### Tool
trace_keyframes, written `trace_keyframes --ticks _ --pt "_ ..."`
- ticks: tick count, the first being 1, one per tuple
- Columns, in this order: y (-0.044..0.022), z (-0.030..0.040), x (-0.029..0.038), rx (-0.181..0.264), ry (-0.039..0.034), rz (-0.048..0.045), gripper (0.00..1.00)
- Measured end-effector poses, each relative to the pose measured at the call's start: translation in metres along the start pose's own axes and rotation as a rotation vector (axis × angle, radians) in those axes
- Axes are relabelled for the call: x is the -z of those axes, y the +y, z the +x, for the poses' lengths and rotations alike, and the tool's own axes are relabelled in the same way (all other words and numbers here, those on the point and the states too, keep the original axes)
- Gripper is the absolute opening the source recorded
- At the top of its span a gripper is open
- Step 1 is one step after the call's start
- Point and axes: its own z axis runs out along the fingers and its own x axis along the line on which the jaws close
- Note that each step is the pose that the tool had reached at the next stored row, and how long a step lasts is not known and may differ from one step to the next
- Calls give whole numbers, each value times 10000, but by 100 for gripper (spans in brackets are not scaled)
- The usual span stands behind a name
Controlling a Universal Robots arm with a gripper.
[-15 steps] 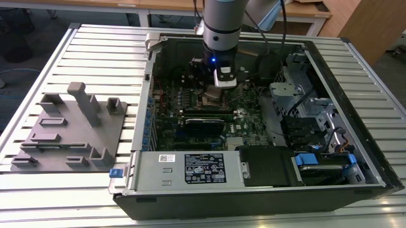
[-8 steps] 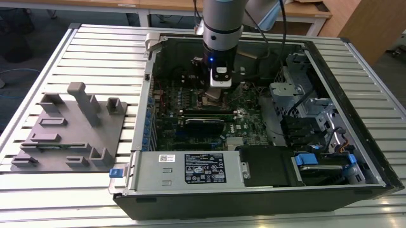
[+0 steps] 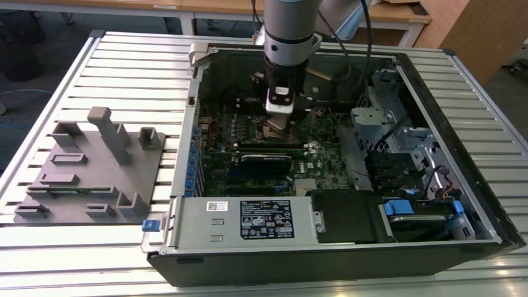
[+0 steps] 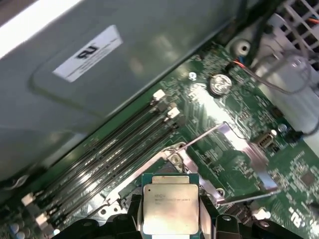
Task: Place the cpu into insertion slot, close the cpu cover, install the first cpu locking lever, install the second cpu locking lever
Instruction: 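Place the cpu into insertion slot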
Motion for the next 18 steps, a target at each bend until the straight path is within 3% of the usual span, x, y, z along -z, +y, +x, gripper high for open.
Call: trace_keyframes --ticks 18 --pt "-5 5 -8 -2763 -242 23 54"
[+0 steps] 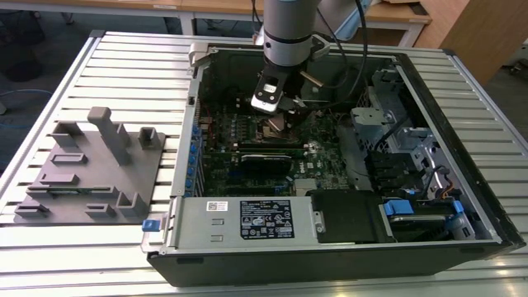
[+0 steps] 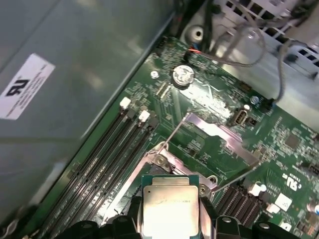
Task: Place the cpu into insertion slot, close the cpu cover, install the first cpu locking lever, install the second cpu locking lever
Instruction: 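Place the cpu into insertion slot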
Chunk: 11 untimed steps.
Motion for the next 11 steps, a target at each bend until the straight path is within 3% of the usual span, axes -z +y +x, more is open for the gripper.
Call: trace_keyframes --ticks 5,6,11 --pt "-6 4 -1 -637 -56 5 54" --pt "-14 9 -1 -1358 -119 11 54" --pt "-21 13 -2 -1966 -172 16 54"
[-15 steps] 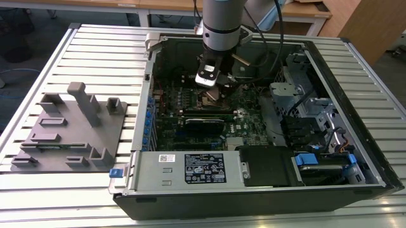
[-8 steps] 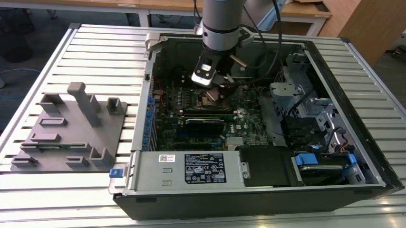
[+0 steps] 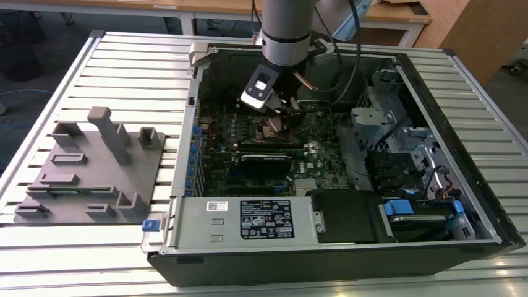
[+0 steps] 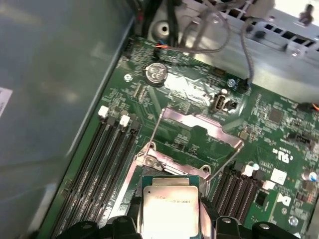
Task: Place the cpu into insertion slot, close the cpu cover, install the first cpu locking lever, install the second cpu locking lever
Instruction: 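Place the cpu into insertion slot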
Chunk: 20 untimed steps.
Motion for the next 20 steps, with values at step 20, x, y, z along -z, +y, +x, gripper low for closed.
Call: trace_keyframes --ticks 20 --pt "-15 6 -7 -2578 -212 16 54"
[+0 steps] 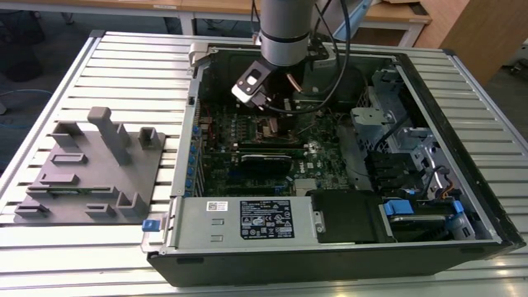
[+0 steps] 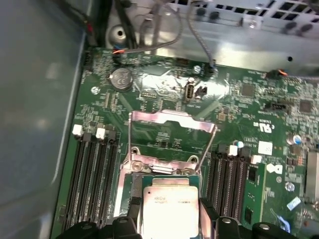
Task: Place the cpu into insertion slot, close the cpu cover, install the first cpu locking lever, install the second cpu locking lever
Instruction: 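Place the cpu into insertion slot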
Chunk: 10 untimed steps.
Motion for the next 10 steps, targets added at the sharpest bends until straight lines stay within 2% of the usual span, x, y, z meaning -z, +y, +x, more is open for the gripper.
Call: trace_keyframes --ticks 7,10 --pt "-2 0 -4 -928 -65 4 54" --pt "-2 0 -4 -1056 -77 6 54"
